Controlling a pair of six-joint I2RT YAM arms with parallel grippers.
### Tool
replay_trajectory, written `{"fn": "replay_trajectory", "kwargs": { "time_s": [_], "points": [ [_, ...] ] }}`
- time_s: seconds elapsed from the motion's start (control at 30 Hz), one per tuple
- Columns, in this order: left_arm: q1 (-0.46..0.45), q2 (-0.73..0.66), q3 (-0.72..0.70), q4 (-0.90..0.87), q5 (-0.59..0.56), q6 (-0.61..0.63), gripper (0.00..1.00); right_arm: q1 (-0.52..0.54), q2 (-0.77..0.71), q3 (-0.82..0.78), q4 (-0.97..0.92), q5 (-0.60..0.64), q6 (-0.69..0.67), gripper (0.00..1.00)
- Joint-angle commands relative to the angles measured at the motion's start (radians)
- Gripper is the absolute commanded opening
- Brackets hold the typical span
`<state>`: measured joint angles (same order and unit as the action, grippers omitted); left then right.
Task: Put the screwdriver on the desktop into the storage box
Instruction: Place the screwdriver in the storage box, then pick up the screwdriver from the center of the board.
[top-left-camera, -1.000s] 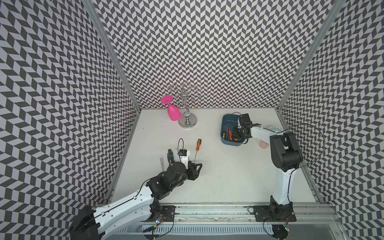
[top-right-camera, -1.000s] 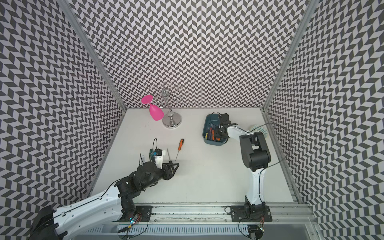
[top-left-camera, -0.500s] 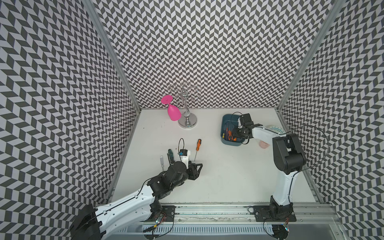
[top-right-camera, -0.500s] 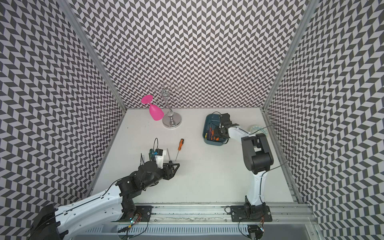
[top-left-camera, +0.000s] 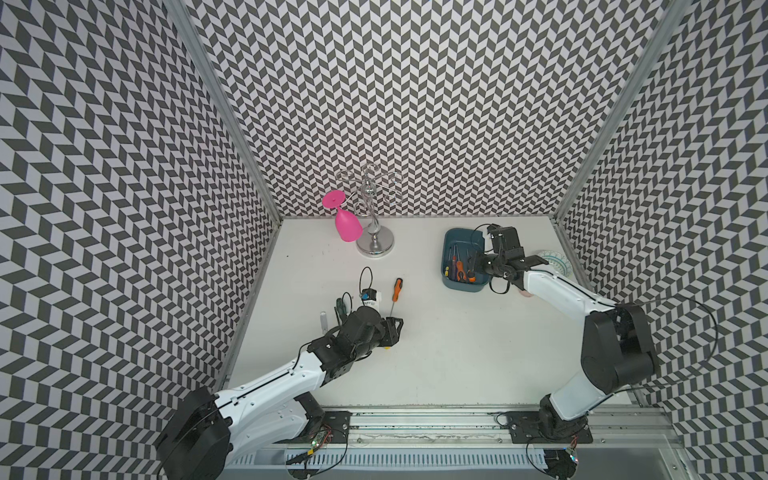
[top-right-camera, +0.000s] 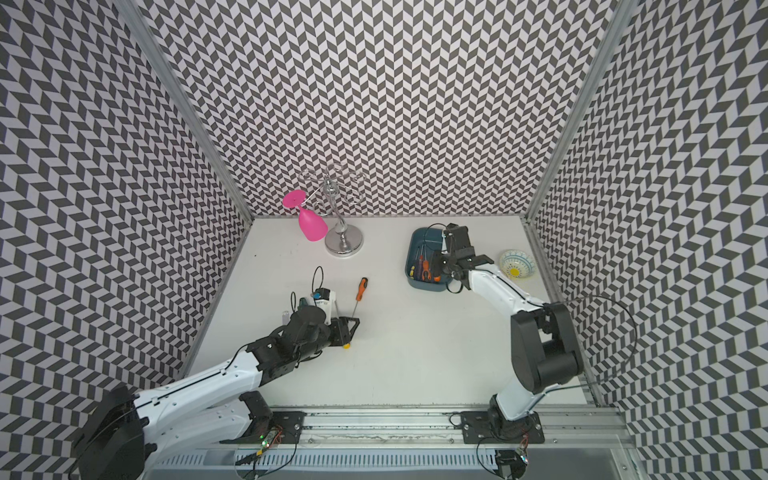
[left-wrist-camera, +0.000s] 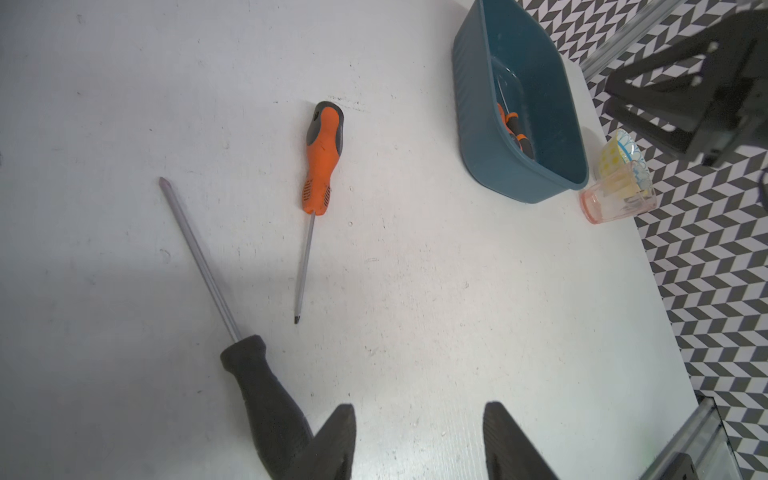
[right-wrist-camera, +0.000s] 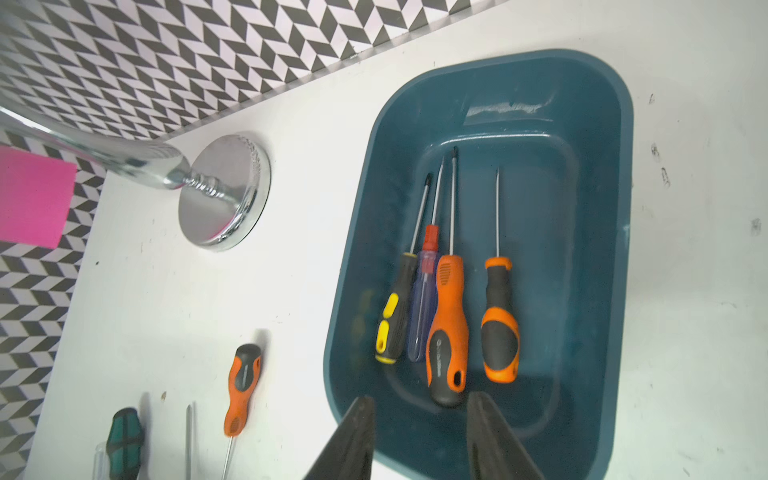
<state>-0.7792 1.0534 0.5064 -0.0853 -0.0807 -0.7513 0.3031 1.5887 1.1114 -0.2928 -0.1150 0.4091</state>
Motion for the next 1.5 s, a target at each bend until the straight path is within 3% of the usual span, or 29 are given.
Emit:
{"fn": "replay_trajectory", "kwargs": {
  "time_s": [0.0,0.23,0.57,0.97,1.47],
  "points": [
    [0.019,0.091,0.083,-0.042,0.017,0.032,0.54,0.022,-0.102,-0.084,0.077,-0.021,0.022,0.41],
    [0.065,0.331,0.243,-0.083,0.008,0.059,0.54,0.071,-0.306,-0.284,0.144,-0.067,0.03,0.41],
    [0.119,0.566,0.4,-0.1,-0.085,0.082,0.56,0.103,-0.462,-0.445,0.157,-0.099,0.001,0.42],
    [0.142,0.775,0.576,-0.161,-0.123,0.127,0.5,0.109,-0.465,-0.517,0.194,-0.114,-0.01,0.42],
    [0.134,0.83,0.577,-0.15,-0.125,0.142,0.38,0.109,-0.432,-0.535,0.235,-0.119,0.007,0.42]
  ]
}}
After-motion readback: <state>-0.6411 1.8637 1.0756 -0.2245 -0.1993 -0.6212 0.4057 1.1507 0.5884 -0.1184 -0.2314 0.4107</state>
